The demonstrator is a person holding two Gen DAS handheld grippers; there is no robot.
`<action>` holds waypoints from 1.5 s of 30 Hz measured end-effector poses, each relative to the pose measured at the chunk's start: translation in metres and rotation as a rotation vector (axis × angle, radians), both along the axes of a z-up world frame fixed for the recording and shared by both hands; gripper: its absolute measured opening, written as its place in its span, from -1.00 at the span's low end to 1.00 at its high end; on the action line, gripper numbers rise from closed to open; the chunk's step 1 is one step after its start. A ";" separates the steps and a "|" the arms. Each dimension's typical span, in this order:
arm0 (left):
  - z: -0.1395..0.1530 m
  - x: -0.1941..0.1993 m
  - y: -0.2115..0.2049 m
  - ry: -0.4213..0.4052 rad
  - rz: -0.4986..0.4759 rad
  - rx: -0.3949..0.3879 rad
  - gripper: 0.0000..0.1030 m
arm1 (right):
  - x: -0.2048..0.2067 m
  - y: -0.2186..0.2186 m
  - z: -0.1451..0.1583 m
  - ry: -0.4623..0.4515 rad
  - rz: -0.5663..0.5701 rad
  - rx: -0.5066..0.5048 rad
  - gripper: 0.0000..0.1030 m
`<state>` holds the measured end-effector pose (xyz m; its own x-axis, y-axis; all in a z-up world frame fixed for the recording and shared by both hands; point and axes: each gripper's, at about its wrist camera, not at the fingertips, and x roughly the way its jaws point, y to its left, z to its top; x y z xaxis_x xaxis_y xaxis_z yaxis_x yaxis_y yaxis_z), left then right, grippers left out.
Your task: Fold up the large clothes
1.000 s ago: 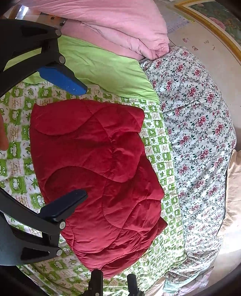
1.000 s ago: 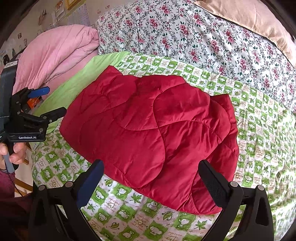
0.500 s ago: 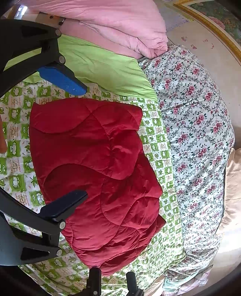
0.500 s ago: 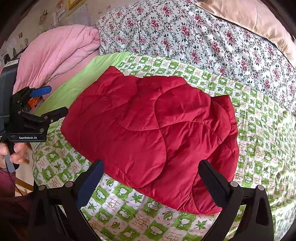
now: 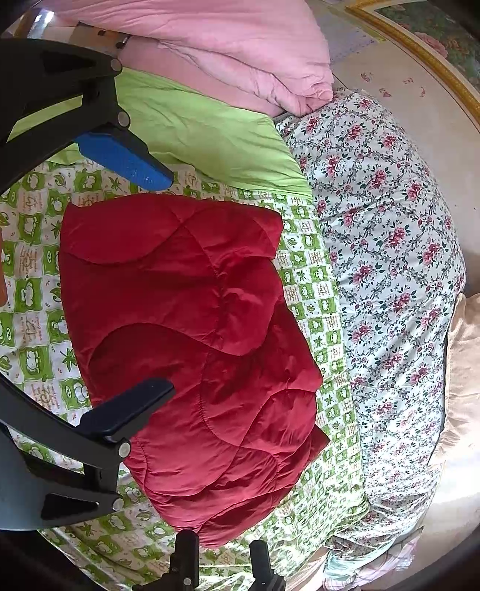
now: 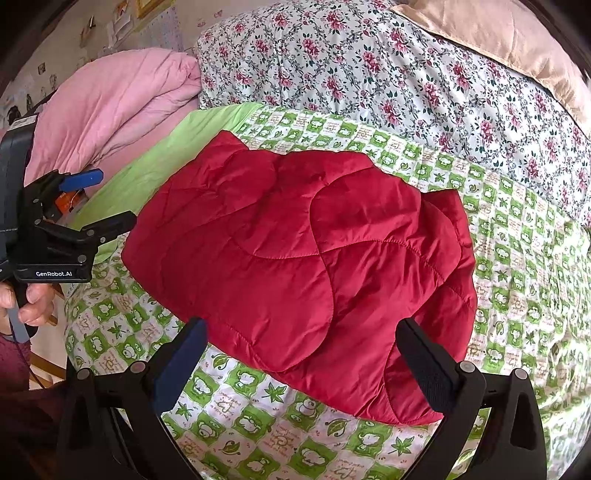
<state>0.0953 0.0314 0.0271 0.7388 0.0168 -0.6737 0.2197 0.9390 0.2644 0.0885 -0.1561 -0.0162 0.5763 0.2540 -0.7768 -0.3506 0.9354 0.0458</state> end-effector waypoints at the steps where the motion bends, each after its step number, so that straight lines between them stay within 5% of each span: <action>1: 0.000 0.000 0.000 0.000 -0.001 0.000 0.99 | 0.000 0.000 0.000 0.000 0.000 0.001 0.99; 45: 0.000 0.000 -0.001 0.003 -0.004 -0.021 0.99 | -0.002 -0.002 0.003 -0.011 0.000 0.003 0.99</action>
<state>0.0957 0.0301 0.0269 0.7367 -0.0001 -0.6762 0.2240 0.9436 0.2439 0.0863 -0.1578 -0.0134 0.5844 0.2567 -0.7698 -0.3515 0.9351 0.0450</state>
